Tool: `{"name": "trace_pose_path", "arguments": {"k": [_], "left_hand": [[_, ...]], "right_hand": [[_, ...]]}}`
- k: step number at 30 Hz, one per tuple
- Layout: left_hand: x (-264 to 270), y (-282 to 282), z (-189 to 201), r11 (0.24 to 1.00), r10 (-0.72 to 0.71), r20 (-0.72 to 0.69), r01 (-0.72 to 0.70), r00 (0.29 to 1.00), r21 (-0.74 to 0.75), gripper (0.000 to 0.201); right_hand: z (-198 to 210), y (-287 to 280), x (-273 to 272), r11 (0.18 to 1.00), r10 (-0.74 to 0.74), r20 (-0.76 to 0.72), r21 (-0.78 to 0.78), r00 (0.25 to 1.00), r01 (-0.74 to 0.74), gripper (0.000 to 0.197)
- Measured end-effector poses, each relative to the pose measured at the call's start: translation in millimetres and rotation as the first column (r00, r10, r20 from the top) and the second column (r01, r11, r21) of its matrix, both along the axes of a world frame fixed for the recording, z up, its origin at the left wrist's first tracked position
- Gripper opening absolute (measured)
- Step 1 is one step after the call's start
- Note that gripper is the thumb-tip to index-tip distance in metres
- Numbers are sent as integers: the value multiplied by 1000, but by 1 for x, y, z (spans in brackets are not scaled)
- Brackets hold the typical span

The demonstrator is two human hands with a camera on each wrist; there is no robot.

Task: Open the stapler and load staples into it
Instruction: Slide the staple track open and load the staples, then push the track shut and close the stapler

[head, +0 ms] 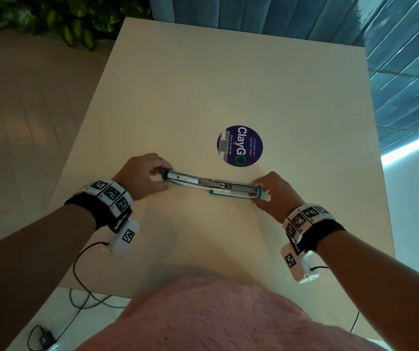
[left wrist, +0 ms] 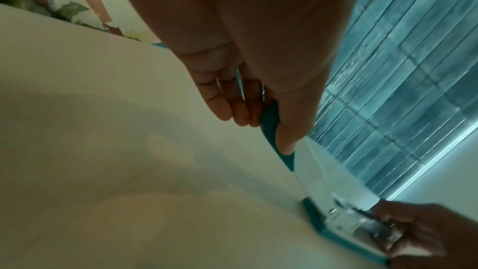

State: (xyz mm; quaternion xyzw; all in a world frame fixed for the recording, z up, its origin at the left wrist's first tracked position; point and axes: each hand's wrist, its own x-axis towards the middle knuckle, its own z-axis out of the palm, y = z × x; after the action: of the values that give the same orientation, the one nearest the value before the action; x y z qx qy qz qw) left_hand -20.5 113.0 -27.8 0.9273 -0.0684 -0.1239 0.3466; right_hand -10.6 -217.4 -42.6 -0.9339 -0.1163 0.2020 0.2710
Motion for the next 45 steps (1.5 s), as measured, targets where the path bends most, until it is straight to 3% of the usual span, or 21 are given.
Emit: {"name": "trace_pose_path", "arguments": {"k": [3, 7, 11, 17, 25, 28, 31, 34, 40, 45], "left_hand": [[5, -13, 26, 998, 11, 32, -9, 999, -57, 31], [17, -58, 49, 978, -178, 96, 186, 979, -90, 31], [26, -106, 40, 948, -291, 126, 303, 948, -95, 31], [28, -151, 7, 894, -443, 60, 436, 894, 101, 33], [28, -159, -2, 869, -473, 57, 456, 879, 191, 35], [28, -158, -1, 879, -461, 45, 450, 886, 157, 37], [25, -145, -1, 909, -415, 95, 408, 905, 81, 51], [22, -126, -4, 935, -344, 94, 331, 934, 125, 67], [17, -113, -17, 931, -322, -32, 322, 946, 173, 41], [19, -113, -19, 925, -330, -11, 326, 944, 194, 39]], "right_hand": [[-1, 0, 2, 1000, 17, -17, -10, 1000, -17, 36], [-4, -1, 5, 1000, 16, -35, -1, 999, -17, 38], [-4, -1, 6, 1000, 15, -43, -2, 999, -16, 37], [-4, 0, 8, 1000, 2, -64, -20, 998, -4, 36], [-6, -1, 8, 1000, 5, -52, -8, 999, -5, 37], [-7, -3, 8, 1000, 12, -49, 3, 999, -11, 39], [-9, -4, 8, 1000, 12, -36, 4, 999, -12, 40], [-10, -4, 7, 1000, 10, -30, 6, 999, -10, 43], [-11, -6, 8, 1000, 12, -49, -6, 999, -12, 45], [-8, -6, 7, 1000, 4, -57, 6, 998, -3, 46]]}}
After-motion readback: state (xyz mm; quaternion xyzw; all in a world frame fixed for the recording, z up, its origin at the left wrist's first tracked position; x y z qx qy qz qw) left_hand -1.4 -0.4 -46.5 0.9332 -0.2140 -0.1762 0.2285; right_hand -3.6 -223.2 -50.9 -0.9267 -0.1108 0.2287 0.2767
